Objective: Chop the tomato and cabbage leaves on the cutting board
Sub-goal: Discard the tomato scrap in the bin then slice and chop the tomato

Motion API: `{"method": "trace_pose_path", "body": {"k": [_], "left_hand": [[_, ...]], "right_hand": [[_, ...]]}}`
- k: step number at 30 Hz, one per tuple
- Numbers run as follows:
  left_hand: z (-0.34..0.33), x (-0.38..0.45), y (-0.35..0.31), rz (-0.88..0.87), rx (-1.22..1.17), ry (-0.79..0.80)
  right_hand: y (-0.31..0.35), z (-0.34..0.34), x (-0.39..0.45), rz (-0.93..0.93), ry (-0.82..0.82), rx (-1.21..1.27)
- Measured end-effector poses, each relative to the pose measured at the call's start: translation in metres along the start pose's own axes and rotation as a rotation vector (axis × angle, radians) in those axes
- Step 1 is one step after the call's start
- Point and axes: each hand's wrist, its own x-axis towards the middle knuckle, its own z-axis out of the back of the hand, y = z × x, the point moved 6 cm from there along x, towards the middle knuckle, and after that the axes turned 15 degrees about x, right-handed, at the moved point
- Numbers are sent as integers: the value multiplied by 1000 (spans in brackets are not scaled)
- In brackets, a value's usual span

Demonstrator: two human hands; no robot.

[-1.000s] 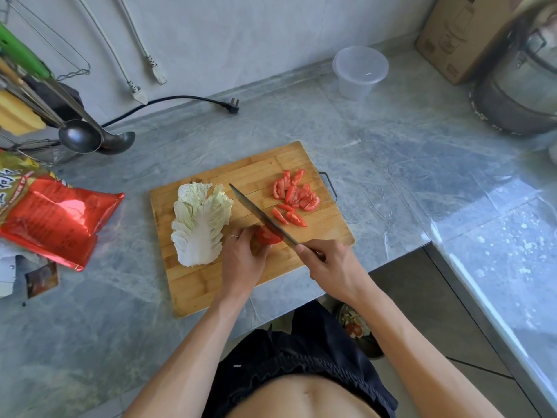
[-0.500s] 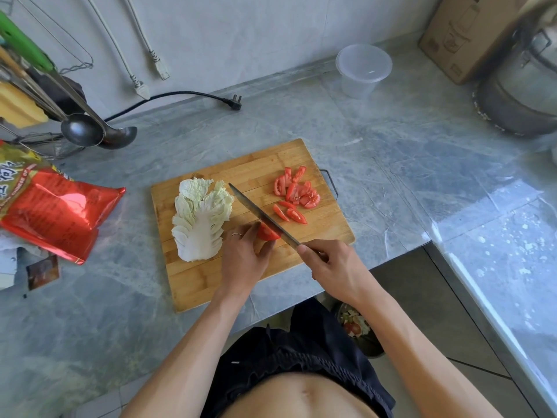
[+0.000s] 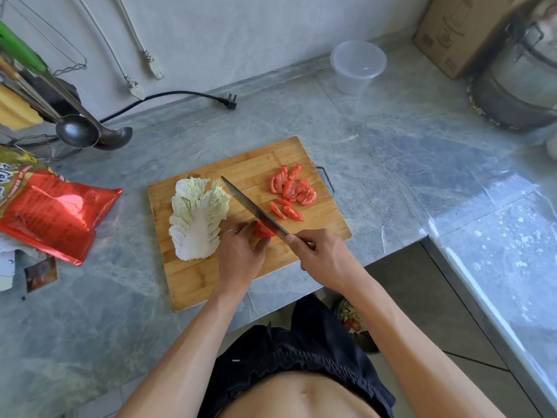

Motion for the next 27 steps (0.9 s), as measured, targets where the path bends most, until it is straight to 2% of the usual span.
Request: {"method": "trace_pose_path", "body": {"k": [18,27], "left_hand": [[6,0,-6,0,18,-27],[3,1,-6,-1,28,-29]], "right_hand": [[-7,4,0,-60,8,4],[-13,-3,4,-15,8,-36]]}}
